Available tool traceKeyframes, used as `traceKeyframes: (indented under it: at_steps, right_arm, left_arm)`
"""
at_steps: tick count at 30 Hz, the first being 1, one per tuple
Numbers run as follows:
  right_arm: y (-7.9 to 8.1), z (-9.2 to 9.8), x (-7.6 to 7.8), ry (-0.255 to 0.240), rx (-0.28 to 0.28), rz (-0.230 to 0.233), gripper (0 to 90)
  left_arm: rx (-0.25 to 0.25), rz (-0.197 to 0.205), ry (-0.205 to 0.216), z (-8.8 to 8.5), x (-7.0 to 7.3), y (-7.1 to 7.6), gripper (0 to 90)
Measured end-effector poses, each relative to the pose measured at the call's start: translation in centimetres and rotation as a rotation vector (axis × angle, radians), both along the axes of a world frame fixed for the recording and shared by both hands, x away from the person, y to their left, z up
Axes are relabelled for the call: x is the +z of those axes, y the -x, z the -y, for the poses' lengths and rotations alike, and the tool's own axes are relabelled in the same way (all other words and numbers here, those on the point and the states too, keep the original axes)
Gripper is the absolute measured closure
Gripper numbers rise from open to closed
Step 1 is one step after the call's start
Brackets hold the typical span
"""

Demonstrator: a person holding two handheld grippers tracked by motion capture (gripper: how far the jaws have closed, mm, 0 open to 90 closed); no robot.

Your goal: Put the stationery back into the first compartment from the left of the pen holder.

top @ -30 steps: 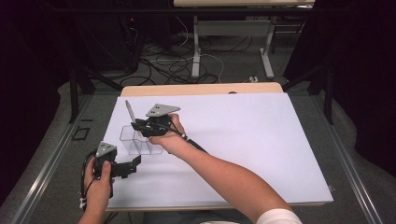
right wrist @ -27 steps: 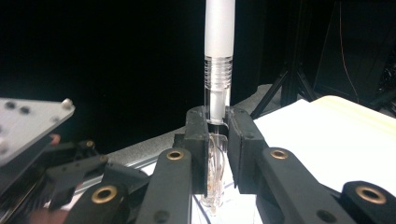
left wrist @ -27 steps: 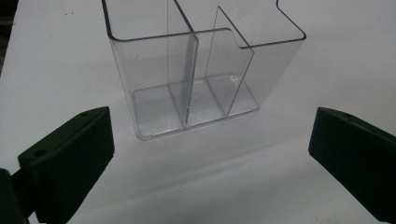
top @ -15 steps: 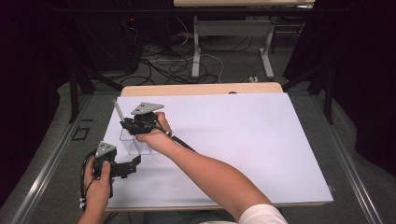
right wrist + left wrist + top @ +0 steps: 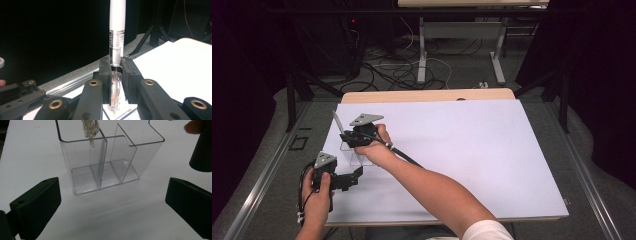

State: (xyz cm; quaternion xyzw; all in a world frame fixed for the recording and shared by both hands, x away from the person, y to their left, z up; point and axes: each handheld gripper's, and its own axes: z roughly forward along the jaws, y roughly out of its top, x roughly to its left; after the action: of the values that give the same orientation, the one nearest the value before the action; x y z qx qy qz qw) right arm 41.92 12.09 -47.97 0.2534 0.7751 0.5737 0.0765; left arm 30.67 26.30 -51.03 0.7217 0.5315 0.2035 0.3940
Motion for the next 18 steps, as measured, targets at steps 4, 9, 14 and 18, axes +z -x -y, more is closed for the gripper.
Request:
traceKeyframes:
  at_steps: [4,9,14,18]
  right_arm:
    - [0.1,-0.1,-0.1,0.009,0.008,0.007,79.0]
    - [0.2,-0.1,-0.1,0.013,0.010,0.006,73.9]
    - [0.3,0.8,0.2,0.013,0.004,0.008,67.7]
    - [0.6,2.1,0.7,-0.010,0.004,0.006,61.6]
  left_arm:
    - [0.000,0.001,0.001,0.0,0.0,0.0,0.4]
    - [-0.003,-0.002,0.000,0.0,0.0,0.0,0.4]
    - [-0.001,0.001,0.002,0.0,0.0,0.0,0.4]
    - [-0.006,0.002,-0.003,0.1,0.0,0.0,0.4]
